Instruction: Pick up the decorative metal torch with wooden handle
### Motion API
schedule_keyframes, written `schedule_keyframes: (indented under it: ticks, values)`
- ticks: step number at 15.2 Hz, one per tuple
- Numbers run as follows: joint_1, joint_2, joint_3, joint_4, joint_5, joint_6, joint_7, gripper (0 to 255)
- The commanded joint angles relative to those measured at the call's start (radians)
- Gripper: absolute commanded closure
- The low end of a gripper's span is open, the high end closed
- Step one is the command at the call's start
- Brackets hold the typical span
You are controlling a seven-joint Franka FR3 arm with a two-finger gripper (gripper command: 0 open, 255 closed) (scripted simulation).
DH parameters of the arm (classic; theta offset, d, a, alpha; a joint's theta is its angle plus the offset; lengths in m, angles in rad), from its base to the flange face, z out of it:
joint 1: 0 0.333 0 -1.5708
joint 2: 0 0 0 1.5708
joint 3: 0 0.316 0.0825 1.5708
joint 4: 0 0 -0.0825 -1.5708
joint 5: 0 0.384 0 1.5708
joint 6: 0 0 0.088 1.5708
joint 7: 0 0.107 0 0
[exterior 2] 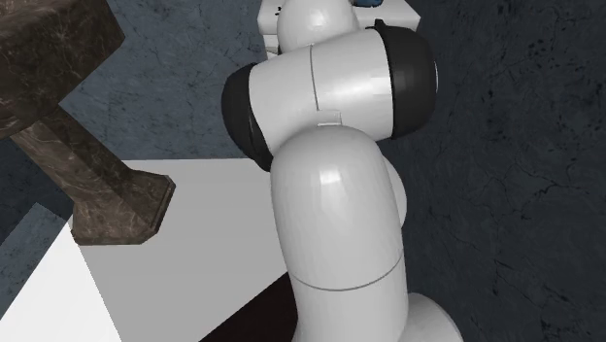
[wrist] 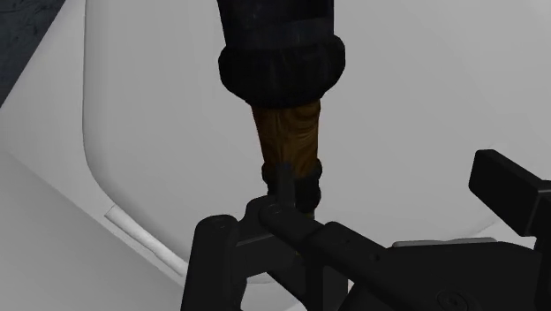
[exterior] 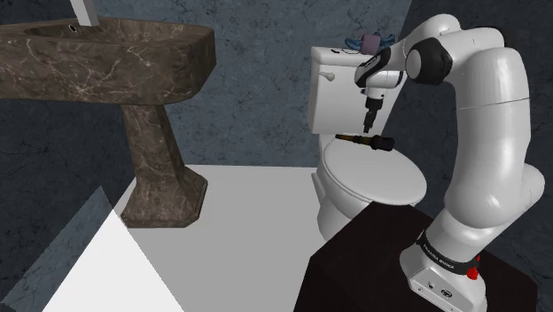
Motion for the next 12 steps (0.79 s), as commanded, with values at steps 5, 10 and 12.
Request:
schedule_keyframes:
  ticks: [5,10,12]
  values:
    - [-0.086,0.189,0.041,0.188,0.045,-0.027,-0.044,0]
    - [-0.094,0.227,0.054,0.182,0.060,0.016,-0.050,0]
    - [-0.095,0.231,0.055,0.181,0.062,0.020,-0.050,0]
